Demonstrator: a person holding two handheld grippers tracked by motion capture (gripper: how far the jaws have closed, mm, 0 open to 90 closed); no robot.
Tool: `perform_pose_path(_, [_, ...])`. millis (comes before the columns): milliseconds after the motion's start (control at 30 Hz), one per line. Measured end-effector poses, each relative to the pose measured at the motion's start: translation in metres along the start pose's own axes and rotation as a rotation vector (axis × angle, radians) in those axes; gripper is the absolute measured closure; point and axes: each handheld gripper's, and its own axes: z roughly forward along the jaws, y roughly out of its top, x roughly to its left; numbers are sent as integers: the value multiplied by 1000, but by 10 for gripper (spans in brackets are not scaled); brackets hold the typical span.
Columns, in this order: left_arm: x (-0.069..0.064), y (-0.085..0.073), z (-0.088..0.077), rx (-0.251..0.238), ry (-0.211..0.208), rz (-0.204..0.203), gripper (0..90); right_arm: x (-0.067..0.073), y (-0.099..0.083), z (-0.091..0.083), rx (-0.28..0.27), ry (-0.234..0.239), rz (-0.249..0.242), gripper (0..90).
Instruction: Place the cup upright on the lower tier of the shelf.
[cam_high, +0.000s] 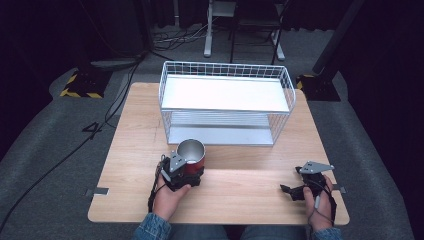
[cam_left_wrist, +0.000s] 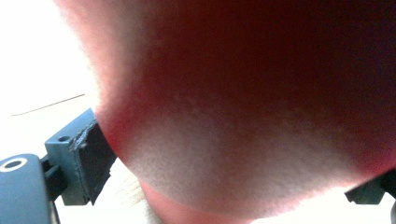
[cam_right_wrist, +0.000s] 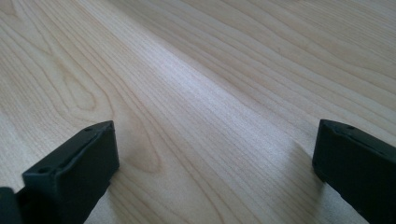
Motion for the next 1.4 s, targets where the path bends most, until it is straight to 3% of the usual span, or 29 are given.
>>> perform_pose_path(167, [-1,0,0,-1,-13,0,128,0,0,0,0,0,0,6])
perform_pose_path(367, [-3,0,-2,6,18,38,154,0,0,0,0,0,0,7])
perform_pose_path(533, [-3,0,-2,10,17,45,158,0,0,0,-1,2,2,6])
perform_pose_path(867, [-5,4,-2,-3,-19,24,162,0,0,0,-3,0,0,6])
perform_pose_path(1067, [-10,16,-5,-29,-30,44,163,0,0,0,-1,0,1,6])
perform_pose_path(1400, [-15,35,0,-24,-43,64,163,0,0,0,-1,0,1,6])
